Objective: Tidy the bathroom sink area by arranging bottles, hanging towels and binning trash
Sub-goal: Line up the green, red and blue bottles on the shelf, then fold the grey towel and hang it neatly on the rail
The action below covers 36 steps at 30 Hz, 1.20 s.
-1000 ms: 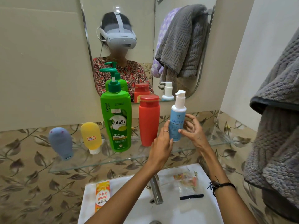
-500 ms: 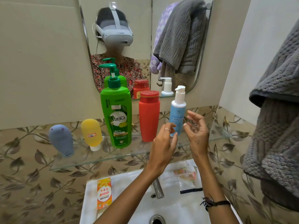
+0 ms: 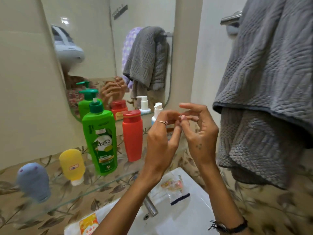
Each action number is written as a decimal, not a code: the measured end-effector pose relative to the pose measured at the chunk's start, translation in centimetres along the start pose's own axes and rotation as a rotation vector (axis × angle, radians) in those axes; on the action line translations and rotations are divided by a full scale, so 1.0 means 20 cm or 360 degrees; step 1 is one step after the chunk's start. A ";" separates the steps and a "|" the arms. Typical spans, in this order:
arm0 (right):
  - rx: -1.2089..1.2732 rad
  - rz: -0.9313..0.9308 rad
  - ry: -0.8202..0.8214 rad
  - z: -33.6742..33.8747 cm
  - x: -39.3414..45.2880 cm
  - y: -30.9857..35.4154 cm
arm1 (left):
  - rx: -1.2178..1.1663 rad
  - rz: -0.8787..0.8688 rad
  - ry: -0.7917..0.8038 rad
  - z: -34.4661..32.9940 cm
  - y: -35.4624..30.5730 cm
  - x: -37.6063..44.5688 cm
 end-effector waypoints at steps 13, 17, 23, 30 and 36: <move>-0.0726 0.0284 -0.0385 0.32 0.08 0.53 | -0.0427 -0.0430 0.0465 -0.12 -0.46 0.20; -0.0875 0.0205 -0.0449 0.44 0.13 0.59 | -0.0389 -0.0477 0.0615 -0.23 -0.53 0.22; -0.0848 -0.0142 -0.0556 0.66 0.29 0.52 | -0.0162 -0.0537 0.0716 -0.39 -0.57 0.33; -0.1042 -0.0456 -0.0528 0.82 0.52 0.38 | -0.0049 -0.0540 0.0662 -0.54 -0.61 0.61; -0.1187 -0.0662 -0.0436 0.88 0.71 0.28 | -0.0172 -0.0380 0.0764 -0.69 -0.64 0.76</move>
Point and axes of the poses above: each hand's wrist, its own x-axis towards the middle knuckle, its own z-axis out of the back of the hand, y = z × x, the point moved 8 cm from there along x, towards the middle knuckle, and after that the axes turned 4 degrees about y, right-handed, at the moved point
